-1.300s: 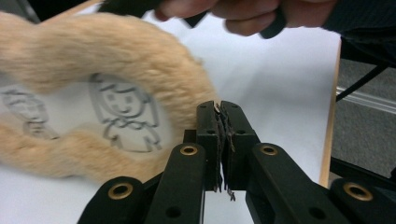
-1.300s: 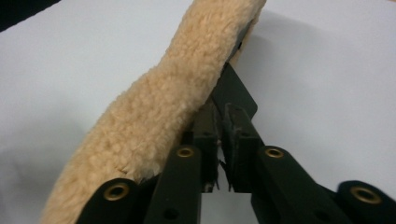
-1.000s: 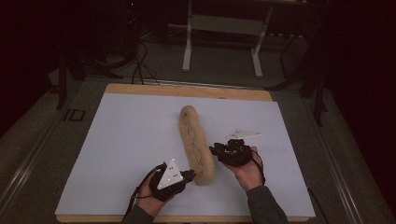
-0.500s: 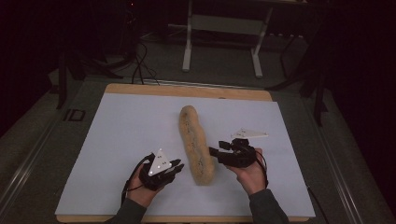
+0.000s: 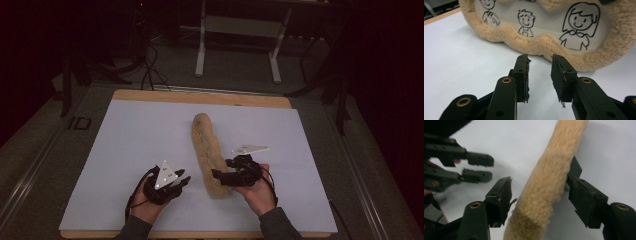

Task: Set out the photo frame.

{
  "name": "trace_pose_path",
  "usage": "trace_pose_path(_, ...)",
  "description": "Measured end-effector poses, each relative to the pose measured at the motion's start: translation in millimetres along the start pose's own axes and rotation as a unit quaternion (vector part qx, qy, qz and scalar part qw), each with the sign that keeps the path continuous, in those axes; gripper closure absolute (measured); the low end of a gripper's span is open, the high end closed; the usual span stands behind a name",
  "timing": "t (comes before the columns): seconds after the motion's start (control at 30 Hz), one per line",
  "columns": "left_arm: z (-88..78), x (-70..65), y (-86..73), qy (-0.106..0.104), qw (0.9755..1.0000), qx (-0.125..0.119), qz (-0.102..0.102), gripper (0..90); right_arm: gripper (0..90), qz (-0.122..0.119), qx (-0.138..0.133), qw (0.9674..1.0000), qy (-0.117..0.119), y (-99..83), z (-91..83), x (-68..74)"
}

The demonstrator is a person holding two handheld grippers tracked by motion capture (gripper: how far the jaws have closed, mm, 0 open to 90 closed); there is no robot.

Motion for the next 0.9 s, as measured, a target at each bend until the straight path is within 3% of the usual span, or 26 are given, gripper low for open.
trace_pose_path(0.13,-2.7,3.8,-1.7,0.003,1.0000,0.001,-0.005,66.5,43.2,-0.003,0.011,0.9998,-0.015,-7.0,6.6,3.1)
trace_pose_path(0.2,-3.7,5.0,-2.8,0.005,1.0000,0.002,-0.005,66.4,50.2,-0.008,0.019,0.9997,-0.012,-10.3,8.7,5.7)
trace_pose_path(0.6,-2.2,7.1,-6.4,0.006,0.9999,0.007,-0.010,66.5,58.2,-0.034,0.028,0.9981,-0.043,-11.4,5.9,3.0)
trace_pose_path(0.9,-3.6,10.6,-6.6,0.008,0.9998,0.004,-0.018,66.7,59.6,-0.047,0.033,0.9981,-0.020,-10.4,4.3,-5.9)
Point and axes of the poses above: each handheld gripper's, and its own axes: z roughly forward along the jaws, y roughly out of its top, x roughly to its left, the point moved 6 cm from there along z, roughly forward along the jaws, and after that the axes turned 1 degree about -y, right-handed, at the moved point
